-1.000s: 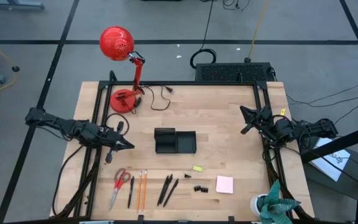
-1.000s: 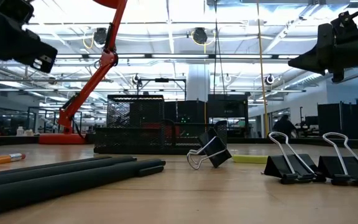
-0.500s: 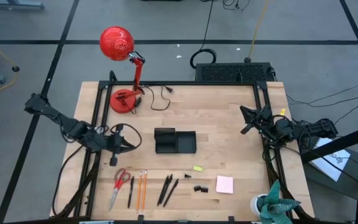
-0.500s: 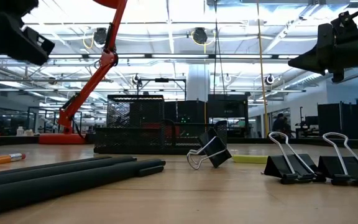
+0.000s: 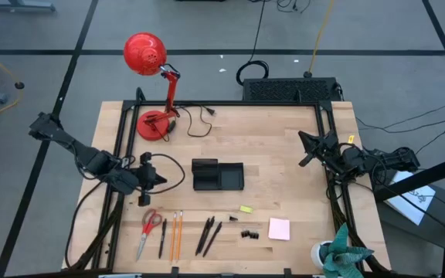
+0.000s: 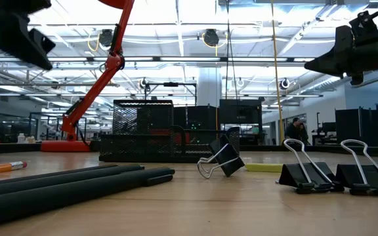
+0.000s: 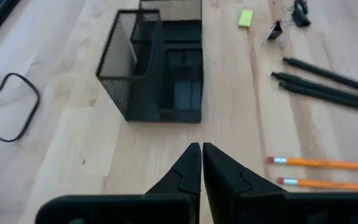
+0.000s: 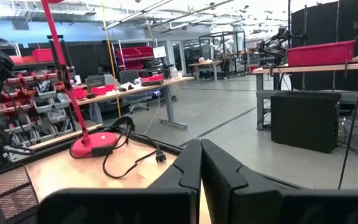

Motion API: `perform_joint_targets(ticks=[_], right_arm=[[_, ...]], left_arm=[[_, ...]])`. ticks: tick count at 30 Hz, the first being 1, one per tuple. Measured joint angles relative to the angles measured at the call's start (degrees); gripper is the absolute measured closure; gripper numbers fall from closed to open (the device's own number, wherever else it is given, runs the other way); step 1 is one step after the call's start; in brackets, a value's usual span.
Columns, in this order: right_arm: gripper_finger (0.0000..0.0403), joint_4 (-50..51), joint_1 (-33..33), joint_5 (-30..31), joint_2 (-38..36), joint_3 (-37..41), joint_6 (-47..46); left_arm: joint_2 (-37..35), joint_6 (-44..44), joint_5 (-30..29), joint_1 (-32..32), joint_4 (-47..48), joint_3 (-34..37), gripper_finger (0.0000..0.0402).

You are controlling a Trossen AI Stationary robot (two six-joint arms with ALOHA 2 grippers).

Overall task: Pick and place office supplies into organizer
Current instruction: Put the right pencil into the top left section of the desk organizer

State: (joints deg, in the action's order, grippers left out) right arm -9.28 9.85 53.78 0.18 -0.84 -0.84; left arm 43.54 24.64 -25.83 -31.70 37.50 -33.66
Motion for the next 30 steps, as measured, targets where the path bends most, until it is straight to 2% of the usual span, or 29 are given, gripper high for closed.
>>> perform_joint_targets(ticks=[4,12,26,30], right_arm=[[0.0399,-1.05,0.00,0.02,-0.02,-0.01,0.02],[0.0399,-2.61,0.00,0.07,0.00,0.00,0.05],[0.0399,-2.62,0.00,0.09,-0.01,-0.01,0.04],[0.0399,-2.60,0.00,0.02,0.00,-0.02,0.03]], left_arm=[[2.56,0.97,2.40,-0.02,2.55,-4.04,0.0378],[8.67,3.86,3.14,0.00,1.99,-4.47,0.0378],[20.57,5.20,7.56,0.17,-13.32,-4.47,0.0378],[22.54,4.41,7.98,0.17,-14.60,-4.47,0.0378]])
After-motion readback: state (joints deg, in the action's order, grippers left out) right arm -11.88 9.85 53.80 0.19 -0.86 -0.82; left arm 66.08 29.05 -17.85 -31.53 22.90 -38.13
